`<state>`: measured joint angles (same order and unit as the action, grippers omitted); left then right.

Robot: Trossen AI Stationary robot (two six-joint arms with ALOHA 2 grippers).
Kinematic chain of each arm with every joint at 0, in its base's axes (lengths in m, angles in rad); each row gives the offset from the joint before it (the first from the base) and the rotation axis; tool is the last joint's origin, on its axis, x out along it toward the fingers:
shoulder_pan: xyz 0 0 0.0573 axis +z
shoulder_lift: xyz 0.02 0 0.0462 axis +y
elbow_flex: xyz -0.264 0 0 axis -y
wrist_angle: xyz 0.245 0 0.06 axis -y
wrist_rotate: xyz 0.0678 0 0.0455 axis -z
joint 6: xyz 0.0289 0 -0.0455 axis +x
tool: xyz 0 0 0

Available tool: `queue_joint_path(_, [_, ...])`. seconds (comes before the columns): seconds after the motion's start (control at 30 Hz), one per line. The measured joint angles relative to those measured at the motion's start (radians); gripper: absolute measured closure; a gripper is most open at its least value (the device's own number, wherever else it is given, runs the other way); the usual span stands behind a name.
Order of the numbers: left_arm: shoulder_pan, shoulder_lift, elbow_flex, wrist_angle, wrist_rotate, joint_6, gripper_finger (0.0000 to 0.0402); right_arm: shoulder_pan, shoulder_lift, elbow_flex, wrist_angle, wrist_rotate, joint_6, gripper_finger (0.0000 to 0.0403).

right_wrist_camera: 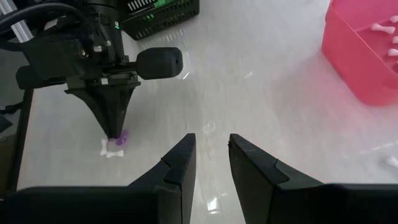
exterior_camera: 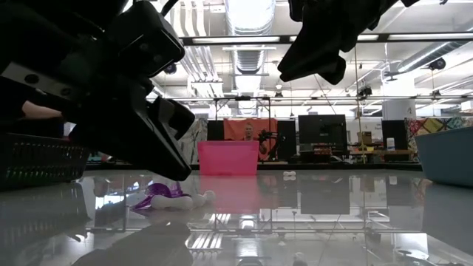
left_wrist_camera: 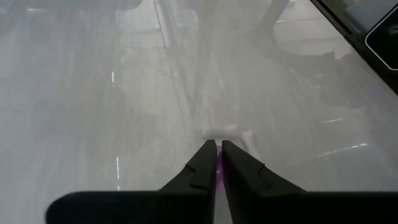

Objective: Sort Halloween decoration
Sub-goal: Put the witch hat toy into the blue bin

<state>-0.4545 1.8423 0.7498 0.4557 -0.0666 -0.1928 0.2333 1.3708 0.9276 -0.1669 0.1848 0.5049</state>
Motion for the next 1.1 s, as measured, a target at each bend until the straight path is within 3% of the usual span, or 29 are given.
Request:
queue_joint_path(0.33, [0.001,-0.022,0.0,-0.002,-0.027,0.021,0.0401,0.0,0.0,0.0,0.0,0.0,0.0,0.0314])
queue_joint_path(0.57, [0.001,-0.109,0.0,-0.026,-0.157,0.12,0.0401,0.019,0.006,0.0,0.009,0.001,-0.029,0.0314])
queue_joint_path(0.83, [0.013,-0.208,0.001,-0.037,-0.39,0.143,0.0401,0.067,0.096,0.001,0.126,0.002,-0.235,0.0314])
queue_joint_path(1.1, [0.021,-0.246,0.003,-0.036,-0.399,0.086,0.0401,0.079,0.17,0.001,0.299,0.026,-0.373,0.0314])
